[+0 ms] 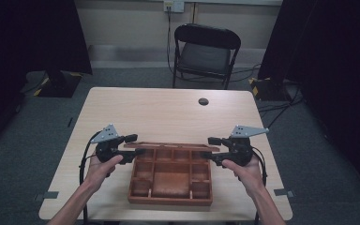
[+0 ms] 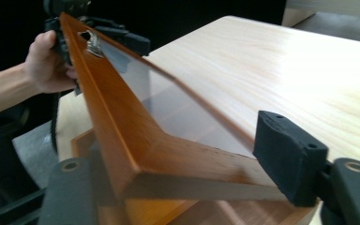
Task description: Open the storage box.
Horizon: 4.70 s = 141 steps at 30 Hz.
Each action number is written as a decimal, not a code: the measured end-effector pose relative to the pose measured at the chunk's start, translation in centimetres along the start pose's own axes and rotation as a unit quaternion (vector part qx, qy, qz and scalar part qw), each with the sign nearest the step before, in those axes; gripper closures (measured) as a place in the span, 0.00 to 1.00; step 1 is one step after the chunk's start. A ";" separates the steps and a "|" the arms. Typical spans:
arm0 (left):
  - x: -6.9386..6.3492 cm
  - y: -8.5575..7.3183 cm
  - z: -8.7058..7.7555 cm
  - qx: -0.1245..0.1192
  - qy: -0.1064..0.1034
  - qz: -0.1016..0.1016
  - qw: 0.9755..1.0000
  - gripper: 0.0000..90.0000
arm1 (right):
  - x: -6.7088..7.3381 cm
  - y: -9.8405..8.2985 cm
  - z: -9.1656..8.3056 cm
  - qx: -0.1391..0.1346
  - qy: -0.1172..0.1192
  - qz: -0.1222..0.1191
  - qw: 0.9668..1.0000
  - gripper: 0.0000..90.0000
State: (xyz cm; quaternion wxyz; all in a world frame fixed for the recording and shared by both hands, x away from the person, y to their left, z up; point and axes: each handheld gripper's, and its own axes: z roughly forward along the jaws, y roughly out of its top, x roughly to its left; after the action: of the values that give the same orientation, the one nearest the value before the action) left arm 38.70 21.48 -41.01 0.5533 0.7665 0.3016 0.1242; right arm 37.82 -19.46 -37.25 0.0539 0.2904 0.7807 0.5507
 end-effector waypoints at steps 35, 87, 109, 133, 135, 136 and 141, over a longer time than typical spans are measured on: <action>2.6 0.9 2.6 0.017 0.004 -0.004 1.000 0.44 | -4.1 -0.3 3.1 -0.009 -0.045 0.028 0.999 0.50; 5.7 0.0 5.2 0.016 0.021 -0.049 0.998 0.54 | -7.8 -1.6 6.1 -0.027 -0.077 0.059 0.995 0.57; 6.6 -0.7 6.3 0.018 0.027 -0.083 0.996 0.47 | -8.9 -2.2 7.4 -0.015 -0.092 0.080 0.992 0.49; 7.8 -1.6 7.7 0.050 0.013 -0.124 0.991 0.32 | -10.2 -2.3 9.4 0.014 -0.105 0.107 0.989 0.36; 7.8 -1.7 7.7 0.050 0.012 -0.127 0.991 0.32 | -10.3 -2.4 9.4 0.014 -0.106 0.107 0.988 0.36; 7.9 -1.7 7.8 0.052 0.014 -0.126 0.991 0.32 | -10.3 -2.4 9.5 0.014 -0.107 0.110 0.988 0.35; 8.1 -2.0 8.2 0.059 0.011 -0.137 0.989 0.29 | -10.7 -2.7 9.7 0.020 -0.110 0.118 0.987 0.33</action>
State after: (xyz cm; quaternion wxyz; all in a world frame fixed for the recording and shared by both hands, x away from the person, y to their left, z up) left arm 48.67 20.41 -46.93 0.5157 0.7480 0.4161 0.0378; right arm 49.51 -17.48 -45.98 0.0684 0.4401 0.7415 0.5019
